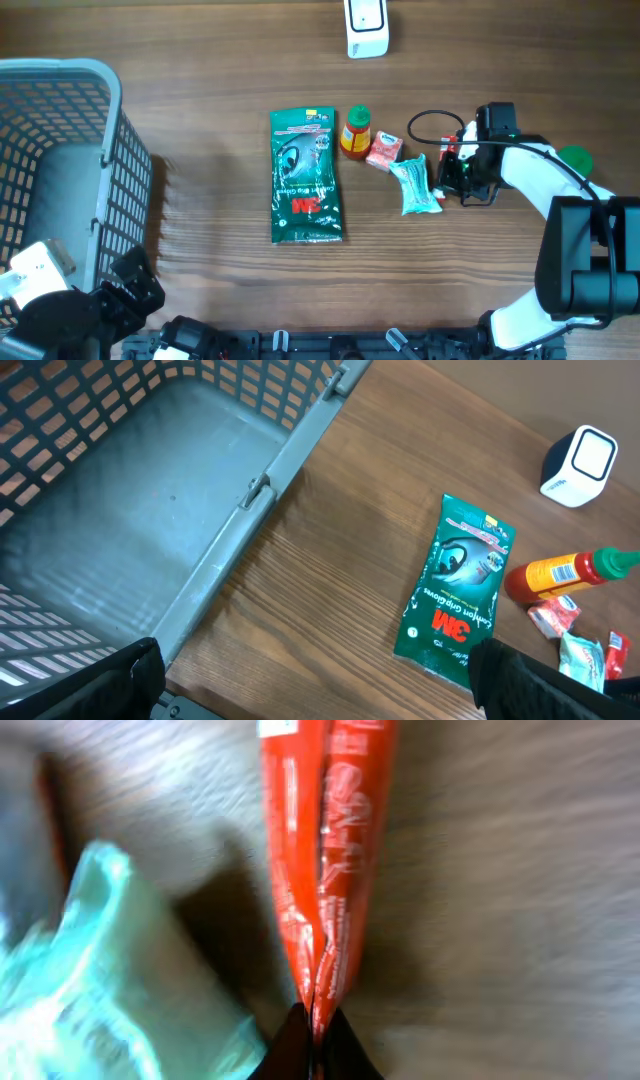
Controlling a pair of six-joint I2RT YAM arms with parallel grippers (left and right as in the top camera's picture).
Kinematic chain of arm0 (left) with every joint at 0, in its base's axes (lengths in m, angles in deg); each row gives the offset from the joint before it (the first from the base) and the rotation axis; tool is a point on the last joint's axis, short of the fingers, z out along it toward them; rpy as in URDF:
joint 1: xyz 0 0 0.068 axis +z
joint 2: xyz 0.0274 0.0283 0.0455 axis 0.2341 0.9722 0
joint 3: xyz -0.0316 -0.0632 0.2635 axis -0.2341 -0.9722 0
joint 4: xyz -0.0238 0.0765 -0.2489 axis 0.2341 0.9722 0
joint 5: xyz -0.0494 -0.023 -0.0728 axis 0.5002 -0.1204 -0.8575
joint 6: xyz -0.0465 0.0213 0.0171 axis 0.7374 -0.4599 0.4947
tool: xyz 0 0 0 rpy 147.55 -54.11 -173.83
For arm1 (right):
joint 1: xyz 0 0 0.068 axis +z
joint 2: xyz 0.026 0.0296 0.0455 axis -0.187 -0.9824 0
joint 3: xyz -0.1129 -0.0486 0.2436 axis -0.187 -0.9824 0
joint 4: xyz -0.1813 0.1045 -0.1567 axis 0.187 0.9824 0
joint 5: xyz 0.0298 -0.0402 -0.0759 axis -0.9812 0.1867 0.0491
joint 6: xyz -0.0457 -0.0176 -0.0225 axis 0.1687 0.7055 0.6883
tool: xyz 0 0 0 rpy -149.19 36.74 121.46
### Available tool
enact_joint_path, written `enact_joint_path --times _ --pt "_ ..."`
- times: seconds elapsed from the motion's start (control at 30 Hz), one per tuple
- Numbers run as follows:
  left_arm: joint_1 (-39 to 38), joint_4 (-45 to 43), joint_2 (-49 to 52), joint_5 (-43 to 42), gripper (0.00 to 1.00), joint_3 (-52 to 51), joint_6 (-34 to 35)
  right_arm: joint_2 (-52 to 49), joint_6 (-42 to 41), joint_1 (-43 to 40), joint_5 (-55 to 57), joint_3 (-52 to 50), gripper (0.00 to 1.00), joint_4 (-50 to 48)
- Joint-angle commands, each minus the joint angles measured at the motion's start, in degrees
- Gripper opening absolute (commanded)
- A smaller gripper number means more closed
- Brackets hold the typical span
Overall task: Scan the item barcode
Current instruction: 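Grasp the red snack bar with the right gripper and lift, then hold the red snack bar against the scanner window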
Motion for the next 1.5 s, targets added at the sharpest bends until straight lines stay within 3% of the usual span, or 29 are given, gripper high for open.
enact_joint_path --times 0.0,0.13,0.27,0.37,0.7,0.77,0.9,1.03,1.17,1.33,1.47 --pt "0.28 0.02 -0.02 0.35 1.0 0.04 0.76 8.94 8.5 0.39 -6.54 3.8 0.05 2.86" --pt "0.28 0.02 -0.02 0.35 1.0 0.04 0.76 22.82 15.96 0.39 -6.86 3.82 0.05 7.32" --pt "0.28 0.02 -0.02 0.35 1.0 0.04 0.74 37.07 25.51 0.85 -21.81 3.82 0.04 11.89" --pt "0.28 0.02 -0.02 0.35 1.0 0.04 0.76 43.17 26.93 3.06 -22.03 3.82 0.05 15.89" --pt "0.28 0.0 -0.02 0.35 1.0 0.04 0.76 47.28 26.36 13.66 -18.05 3.8 0.04 18.38" --pt "0.28 0.02 -0.02 0.35 1.0 0.04 0.76 46.73 22.18 13.7 -10.03 3.78 0.05 12.9" --pt "0.28 0.02 -0.02 0.35 1.0 0.04 0.76 40.94 22.51 13.7 1.73 3.76 0.05 -3.48" --pt "0.28 0.02 -0.02 0.35 1.0 0.04 0.76 29.83 32.7 13.7 7.39 3.76 0.05 -16.41" --pt "0.28 0.02 -0.02 0.35 1.0 0.04 0.76 14.78 41.22 13.64 18.03 3.78 0.05 -36.0" --pt "0.28 0.02 -0.02 0.35 1.0 0.04 0.76 2.4 49.37 12.52 20.31 4.52 0.04 -58.03" --pt "0.28 0.02 -0.02 0.35 1.0 0.04 0.76 -9.44 54.16 11.21 20.52 12.76 0.04 -63.82"
